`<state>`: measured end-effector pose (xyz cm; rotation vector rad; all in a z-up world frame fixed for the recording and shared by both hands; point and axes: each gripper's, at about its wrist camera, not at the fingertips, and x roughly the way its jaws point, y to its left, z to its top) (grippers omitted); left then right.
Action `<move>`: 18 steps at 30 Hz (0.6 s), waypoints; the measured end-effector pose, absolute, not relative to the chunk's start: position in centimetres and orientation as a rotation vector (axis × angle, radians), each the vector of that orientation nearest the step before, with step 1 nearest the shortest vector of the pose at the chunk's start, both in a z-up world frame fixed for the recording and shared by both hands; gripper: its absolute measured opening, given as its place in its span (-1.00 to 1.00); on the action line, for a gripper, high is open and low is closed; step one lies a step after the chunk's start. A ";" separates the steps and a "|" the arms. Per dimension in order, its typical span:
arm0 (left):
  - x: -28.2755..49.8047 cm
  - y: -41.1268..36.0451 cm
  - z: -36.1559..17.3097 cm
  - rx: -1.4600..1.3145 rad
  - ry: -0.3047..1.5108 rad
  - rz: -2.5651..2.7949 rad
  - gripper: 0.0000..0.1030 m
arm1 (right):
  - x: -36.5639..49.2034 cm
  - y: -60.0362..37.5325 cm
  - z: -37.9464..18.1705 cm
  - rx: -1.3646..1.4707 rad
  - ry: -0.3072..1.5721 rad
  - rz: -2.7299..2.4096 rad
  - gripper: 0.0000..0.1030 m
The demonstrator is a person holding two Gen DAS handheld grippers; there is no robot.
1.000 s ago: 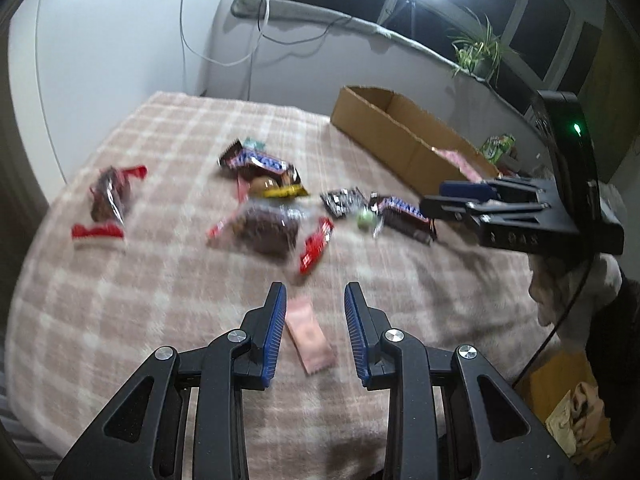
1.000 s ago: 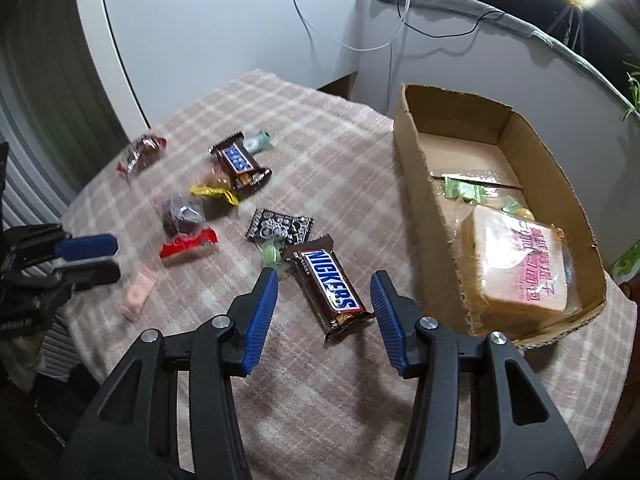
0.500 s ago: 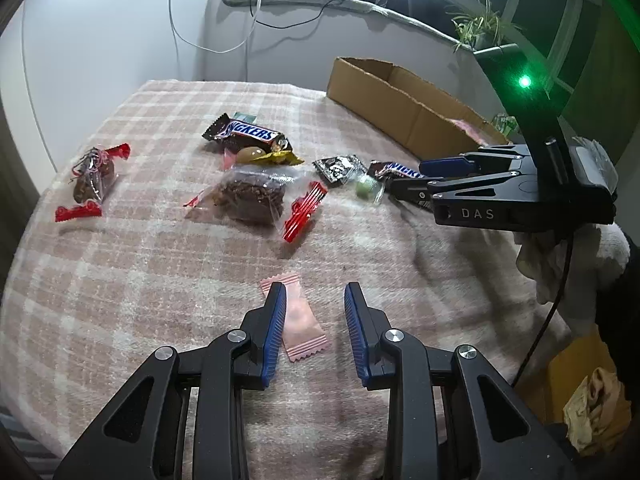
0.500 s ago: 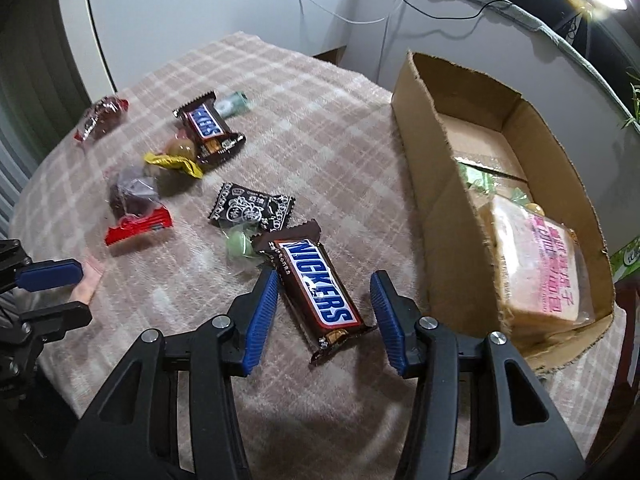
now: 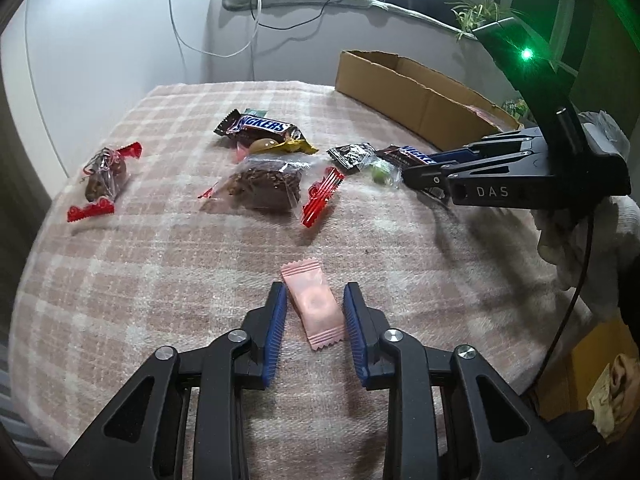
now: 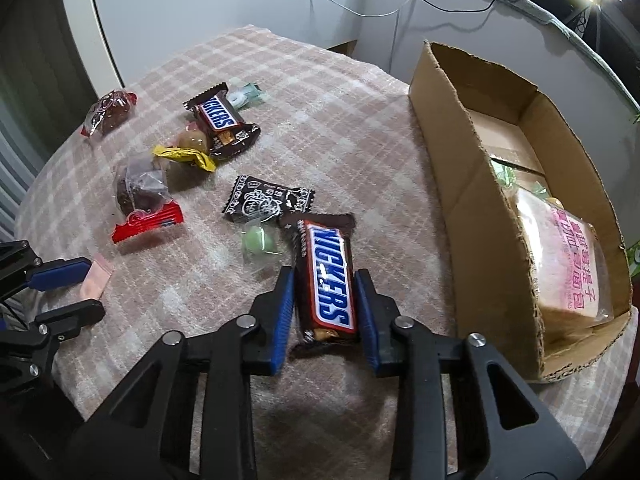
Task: Organize snacks
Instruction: 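Grasp the pink candy with the left gripper while the right gripper grasps a Snickers bar, then carry the pink candy and Snickers bar into the box and release both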
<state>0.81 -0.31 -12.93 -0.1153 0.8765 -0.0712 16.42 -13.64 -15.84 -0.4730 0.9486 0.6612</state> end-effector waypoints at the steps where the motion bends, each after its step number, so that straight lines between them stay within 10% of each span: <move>1: 0.8 -0.2 -13.0 -0.118 0.874 -0.069 -0.62 | 16.4 -13.7 -15.8 -0.470 0.949 0.661 -0.41; 18: 1.1 1.0 -11.5 -0.183 0.831 -0.093 -0.65 | 15.9 -15.8 -14.0 -0.374 0.929 0.664 -0.42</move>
